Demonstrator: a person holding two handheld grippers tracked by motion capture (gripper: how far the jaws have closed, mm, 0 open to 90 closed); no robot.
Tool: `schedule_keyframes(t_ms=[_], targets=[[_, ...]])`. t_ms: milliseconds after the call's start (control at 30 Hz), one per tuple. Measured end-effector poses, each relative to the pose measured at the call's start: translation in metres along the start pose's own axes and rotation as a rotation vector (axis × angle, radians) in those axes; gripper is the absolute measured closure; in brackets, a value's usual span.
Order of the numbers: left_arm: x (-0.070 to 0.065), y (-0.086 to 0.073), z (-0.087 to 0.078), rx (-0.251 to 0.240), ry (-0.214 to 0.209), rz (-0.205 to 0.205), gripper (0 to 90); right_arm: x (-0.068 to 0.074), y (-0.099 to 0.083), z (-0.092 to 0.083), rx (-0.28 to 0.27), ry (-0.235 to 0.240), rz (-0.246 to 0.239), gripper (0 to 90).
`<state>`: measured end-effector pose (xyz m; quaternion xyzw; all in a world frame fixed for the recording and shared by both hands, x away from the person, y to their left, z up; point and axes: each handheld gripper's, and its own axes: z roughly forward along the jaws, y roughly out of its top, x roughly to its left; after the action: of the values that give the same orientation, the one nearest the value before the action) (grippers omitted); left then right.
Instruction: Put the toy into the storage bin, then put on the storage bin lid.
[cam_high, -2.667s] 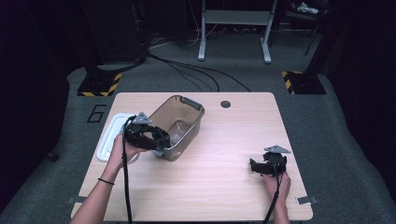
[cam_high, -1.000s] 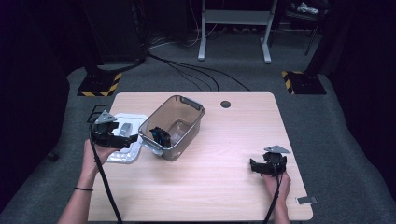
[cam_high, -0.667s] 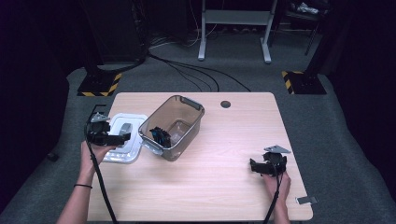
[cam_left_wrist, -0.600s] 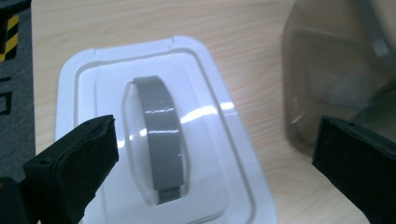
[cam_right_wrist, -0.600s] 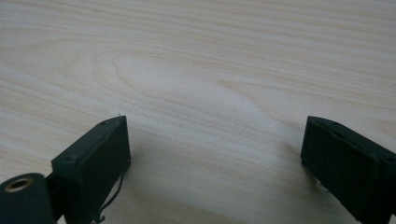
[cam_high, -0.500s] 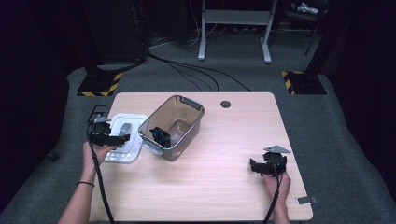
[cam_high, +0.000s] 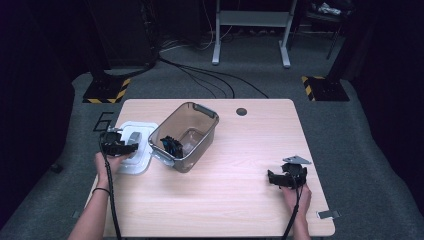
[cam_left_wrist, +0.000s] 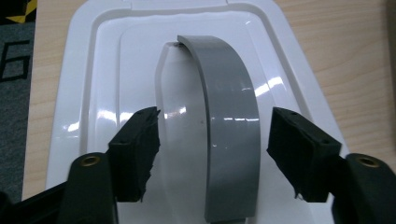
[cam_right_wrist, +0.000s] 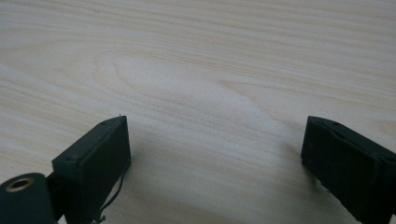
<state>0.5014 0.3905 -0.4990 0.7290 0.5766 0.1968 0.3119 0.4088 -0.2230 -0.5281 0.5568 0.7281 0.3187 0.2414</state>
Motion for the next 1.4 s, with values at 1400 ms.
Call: schedule_keyframes(t_ms=[1400], targets=[[-0.018, 0.026, -0.062, -0.086, -0.054, 0.06, 67.8, 0.0, 0.0, 0.0, 0.0, -0.001, 0.0, 7.4]])
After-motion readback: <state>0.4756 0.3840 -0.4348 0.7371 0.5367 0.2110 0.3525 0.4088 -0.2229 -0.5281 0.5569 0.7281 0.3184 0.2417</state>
